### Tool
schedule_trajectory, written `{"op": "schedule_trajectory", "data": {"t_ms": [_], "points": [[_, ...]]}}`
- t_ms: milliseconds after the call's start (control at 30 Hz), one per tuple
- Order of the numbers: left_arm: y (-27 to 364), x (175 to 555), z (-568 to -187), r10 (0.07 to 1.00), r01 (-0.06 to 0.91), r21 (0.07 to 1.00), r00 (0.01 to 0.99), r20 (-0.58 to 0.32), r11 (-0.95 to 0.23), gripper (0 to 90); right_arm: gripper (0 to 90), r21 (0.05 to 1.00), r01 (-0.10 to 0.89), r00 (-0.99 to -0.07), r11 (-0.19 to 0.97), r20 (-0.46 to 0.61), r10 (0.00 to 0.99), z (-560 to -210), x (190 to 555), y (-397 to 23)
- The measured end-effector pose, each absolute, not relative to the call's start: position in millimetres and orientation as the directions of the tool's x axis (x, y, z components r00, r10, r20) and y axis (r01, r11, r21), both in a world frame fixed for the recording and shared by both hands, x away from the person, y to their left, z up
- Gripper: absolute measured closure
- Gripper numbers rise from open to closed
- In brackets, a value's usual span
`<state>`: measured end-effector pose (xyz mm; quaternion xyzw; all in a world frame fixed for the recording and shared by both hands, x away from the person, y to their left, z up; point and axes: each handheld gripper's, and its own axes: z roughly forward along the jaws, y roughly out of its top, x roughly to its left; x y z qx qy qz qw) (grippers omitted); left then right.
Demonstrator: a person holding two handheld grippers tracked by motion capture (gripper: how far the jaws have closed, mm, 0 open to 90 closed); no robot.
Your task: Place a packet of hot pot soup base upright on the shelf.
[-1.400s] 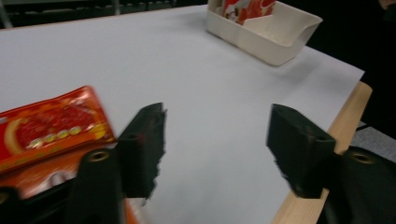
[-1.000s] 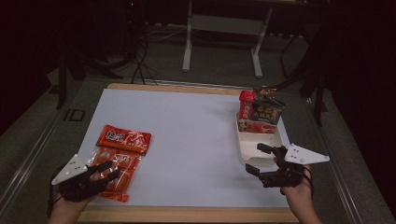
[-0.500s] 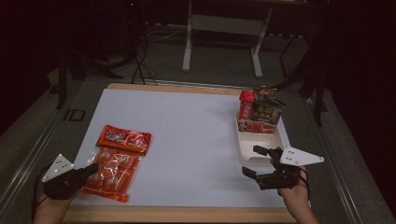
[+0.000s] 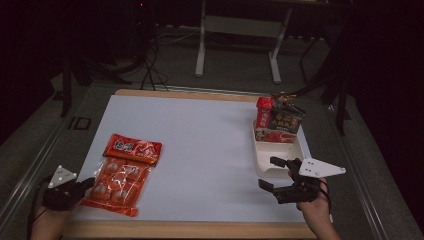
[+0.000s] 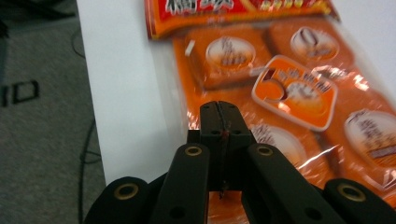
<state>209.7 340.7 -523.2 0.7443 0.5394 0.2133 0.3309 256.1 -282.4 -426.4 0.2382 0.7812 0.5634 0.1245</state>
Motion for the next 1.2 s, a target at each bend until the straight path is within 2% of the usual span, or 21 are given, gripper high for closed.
{"op": "schedule_trajectory", "data": {"t_ms": [333,467,1200], "points": [[342,214,-533,0.949,0.705,0.682,0.312,-0.055,-0.192,90.0,13.9,0.937,0.241,-0.857,0.252,0.084,0.508,-427,257,-282],[336,215,-531,0.942,0.708,0.671,0.334,-0.04,-0.222,90.0,13.9,0.936,0.245,-0.859,0.252,0.089,0.505,-428,258,-281],[265,223,-531,0.866,0.686,0.665,0.486,-0.117,-0.296,90.0,14.6,0.937,0.242,-0.864,0.252,0.09,0.495,-428,258,-278]]}}
